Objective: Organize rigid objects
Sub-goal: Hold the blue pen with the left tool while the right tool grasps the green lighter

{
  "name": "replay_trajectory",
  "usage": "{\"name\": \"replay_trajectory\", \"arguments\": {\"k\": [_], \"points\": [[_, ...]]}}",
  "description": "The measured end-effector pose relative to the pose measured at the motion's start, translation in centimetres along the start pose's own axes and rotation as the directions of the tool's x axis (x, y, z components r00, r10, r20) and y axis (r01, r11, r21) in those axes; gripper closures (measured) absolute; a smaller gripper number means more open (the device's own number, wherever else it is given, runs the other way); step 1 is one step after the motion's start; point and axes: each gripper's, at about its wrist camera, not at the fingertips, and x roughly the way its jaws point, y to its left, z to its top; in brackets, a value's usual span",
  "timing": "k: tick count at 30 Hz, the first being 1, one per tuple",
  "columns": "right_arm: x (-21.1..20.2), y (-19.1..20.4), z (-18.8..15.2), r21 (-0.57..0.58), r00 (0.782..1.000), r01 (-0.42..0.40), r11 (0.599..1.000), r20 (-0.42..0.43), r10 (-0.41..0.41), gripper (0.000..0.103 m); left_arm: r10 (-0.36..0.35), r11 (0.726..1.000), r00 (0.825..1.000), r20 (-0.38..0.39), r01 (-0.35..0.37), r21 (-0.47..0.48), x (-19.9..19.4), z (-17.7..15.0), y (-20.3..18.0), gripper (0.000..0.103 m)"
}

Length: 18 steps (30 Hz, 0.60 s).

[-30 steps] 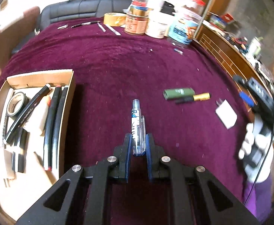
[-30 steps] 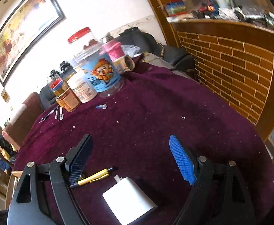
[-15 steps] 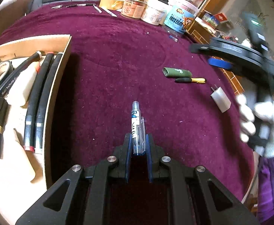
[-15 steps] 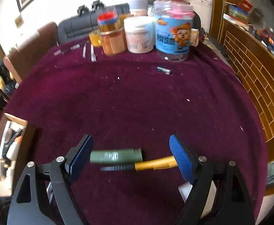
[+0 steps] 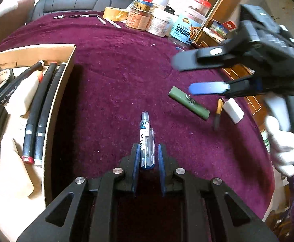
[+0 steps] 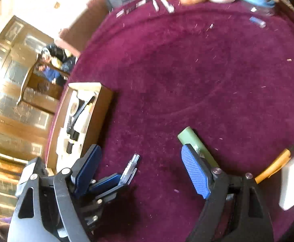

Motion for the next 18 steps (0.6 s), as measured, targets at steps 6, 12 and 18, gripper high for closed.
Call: {"name": "replay_trajectory", "arguments": {"k": [6,12,18], "points": [[-0.3,0.1,-1.9,-0.085,0.966,0.252,0.964,0.083,-0.245,0.02,0.003,1.0,1.0,0.006,-0.003,-0.002,0.1,0.0,-0.1,0.088],[2.1,0.5,-1.8,-0.178,0.922,0.388,0.904,0.091,-0.377,0.038,0.007,1.0,1.0,0.01,-0.007,-0.011,0.1,0.0,-0.1,0.088],[2.5,-0.2,-2.1,-0.159,0.873,0.488,0.858,0.11,-0.476,0.083,0.09,0.994,0.996,0.004,-0.09,0.069,0.8,0.5,-2.0,0.079]]}}
